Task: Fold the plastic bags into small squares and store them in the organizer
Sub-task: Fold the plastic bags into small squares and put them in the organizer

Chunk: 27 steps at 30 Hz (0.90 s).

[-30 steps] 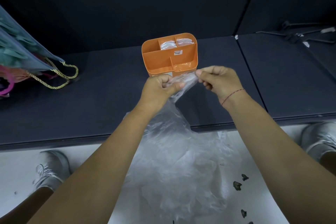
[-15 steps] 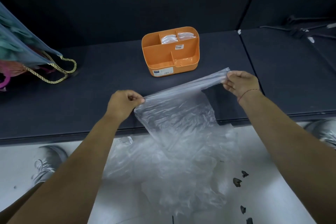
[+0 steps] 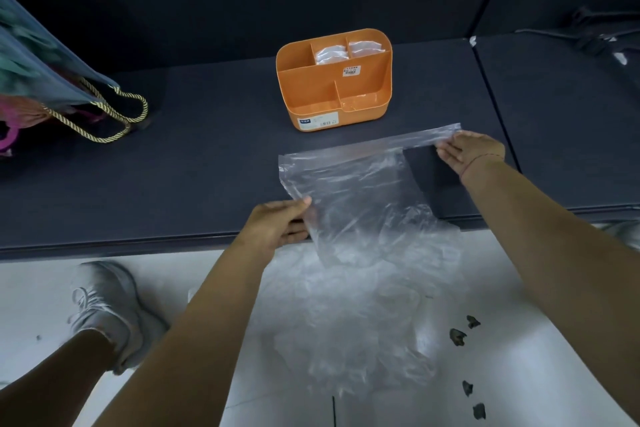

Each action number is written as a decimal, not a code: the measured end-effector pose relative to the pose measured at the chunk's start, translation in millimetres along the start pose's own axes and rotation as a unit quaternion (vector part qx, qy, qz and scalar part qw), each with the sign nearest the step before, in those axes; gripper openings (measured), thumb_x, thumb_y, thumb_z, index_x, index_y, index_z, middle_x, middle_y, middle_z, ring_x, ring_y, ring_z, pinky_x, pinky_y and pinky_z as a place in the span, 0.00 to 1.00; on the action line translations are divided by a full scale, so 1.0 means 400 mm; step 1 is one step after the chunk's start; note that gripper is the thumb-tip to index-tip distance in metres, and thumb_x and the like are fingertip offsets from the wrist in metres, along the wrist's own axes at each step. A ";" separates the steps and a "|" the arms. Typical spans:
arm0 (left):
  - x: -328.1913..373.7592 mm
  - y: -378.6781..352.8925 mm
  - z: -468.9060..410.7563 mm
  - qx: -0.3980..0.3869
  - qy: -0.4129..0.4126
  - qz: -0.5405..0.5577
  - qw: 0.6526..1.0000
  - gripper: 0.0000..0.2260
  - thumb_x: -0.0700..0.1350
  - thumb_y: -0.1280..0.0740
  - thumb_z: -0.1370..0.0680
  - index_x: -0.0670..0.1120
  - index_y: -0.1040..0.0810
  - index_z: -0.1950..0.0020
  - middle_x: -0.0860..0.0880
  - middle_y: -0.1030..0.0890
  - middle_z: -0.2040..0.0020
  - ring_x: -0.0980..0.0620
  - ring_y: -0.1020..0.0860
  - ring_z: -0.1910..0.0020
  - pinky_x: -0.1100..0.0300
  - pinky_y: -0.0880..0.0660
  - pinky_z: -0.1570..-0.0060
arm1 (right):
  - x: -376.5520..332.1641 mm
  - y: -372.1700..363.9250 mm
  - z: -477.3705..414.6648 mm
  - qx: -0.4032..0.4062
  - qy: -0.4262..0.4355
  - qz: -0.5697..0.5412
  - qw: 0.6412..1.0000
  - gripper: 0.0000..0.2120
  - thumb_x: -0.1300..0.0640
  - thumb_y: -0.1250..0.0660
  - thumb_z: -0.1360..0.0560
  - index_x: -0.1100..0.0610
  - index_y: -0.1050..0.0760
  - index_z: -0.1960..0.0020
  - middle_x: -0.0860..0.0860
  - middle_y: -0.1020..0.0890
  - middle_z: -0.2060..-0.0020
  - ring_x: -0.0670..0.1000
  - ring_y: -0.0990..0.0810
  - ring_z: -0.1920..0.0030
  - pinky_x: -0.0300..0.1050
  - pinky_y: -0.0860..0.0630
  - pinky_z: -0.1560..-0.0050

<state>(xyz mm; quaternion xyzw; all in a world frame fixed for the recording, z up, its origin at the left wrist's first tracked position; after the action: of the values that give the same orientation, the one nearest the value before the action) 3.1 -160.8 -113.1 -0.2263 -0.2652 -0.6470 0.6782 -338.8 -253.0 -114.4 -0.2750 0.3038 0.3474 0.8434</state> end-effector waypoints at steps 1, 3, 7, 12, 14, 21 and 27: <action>-0.003 -0.001 0.001 0.015 0.000 -0.003 1.000 0.12 0.45 0.27 0.24 0.39 0.19 0.45 0.44 0.15 0.53 0.50 0.15 0.59 0.61 0.18 0.62 | 0.000 -0.002 0.003 -0.002 -0.001 -0.001 1.000 0.23 0.63 0.62 0.18 0.67 0.45 0.25 0.63 0.35 0.28 0.61 0.33 0.29 0.44 0.26 0.43; 0.002 0.014 -0.003 0.056 -0.001 0.027 0.998 0.08 0.42 0.28 0.24 0.39 0.19 0.49 0.45 0.16 0.57 0.54 0.16 0.67 0.64 0.20 0.69 | -0.011 0.007 0.014 0.010 0.007 0.005 1.000 0.22 0.63 0.59 0.17 0.65 0.41 0.26 0.62 0.34 0.28 0.60 0.29 0.31 0.44 0.27 0.41; 0.023 0.072 -0.012 0.118 -0.014 0.110 0.987 0.03 0.44 0.30 0.22 0.45 0.21 0.53 0.48 0.17 0.55 0.55 0.17 0.63 0.63 0.23 0.69 | -0.034 0.053 0.044 0.044 0.033 0.127 0.990 0.18 0.62 0.52 0.17 0.66 0.34 0.32 0.57 0.23 0.44 0.53 0.21 0.47 0.37 0.22 0.55; -0.010 0.099 0.034 0.125 -0.027 0.065 0.990 0.09 0.49 0.29 0.22 0.44 0.20 0.50 0.46 0.17 0.51 0.48 0.17 0.52 0.57 0.20 0.57 | 0.008 0.107 0.151 0.027 0.074 0.279 0.957 0.09 0.52 0.35 0.21 0.56 0.23 0.56 0.49 0.23 0.73 0.43 0.28 0.76 0.35 0.32 0.74; -0.042 0.098 0.059 0.137 -0.022 0.050 0.989 0.08 0.48 0.29 0.23 0.44 0.20 0.53 0.45 0.17 0.52 0.49 0.18 0.55 0.58 0.20 0.59 | 0.073 0.119 0.216 -0.031 0.061 0.291 0.954 0.12 0.49 0.35 0.21 0.56 0.21 0.57 0.49 0.26 0.73 0.45 0.31 0.73 0.37 0.34 0.72; -0.110 0.033 0.104 0.120 0.022 0.036 0.992 0.07 0.48 0.29 0.22 0.45 0.22 0.55 0.47 0.19 0.55 0.52 0.20 0.61 0.59 0.23 0.58 | 0.276 0.099 0.353 -0.152 -0.046 0.330 0.931 0.23 0.34 0.29 0.36 0.50 0.17 0.51 0.47 0.22 0.42 0.51 0.26 0.41 0.45 0.27 0.49; -0.133 -0.011 0.110 0.087 0.065 0.111 0.988 0.15 0.54 0.31 0.22 0.43 0.23 0.46 0.47 0.20 0.48 0.48 0.21 0.47 0.53 0.22 0.48 | 0.274 0.121 0.346 -0.136 -0.074 0.216 0.964 0.05 0.53 0.30 0.25 0.53 0.24 0.56 0.48 0.20 0.55 0.51 0.21 0.47 0.48 0.22 0.46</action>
<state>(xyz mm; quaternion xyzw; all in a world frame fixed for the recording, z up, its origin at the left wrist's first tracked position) -5.3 -92.2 -114.7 -0.1519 -0.2492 -0.5552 0.7789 -267.7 -84.3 -111.6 -0.2886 0.2430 0.5788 0.7229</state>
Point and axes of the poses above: each hand's wrist, its own z-axis away from the middle knuckle, its own y-axis out of the back of the hand, x = y × z, the point moved 8 cm from there along -z, towards the middle knuckle
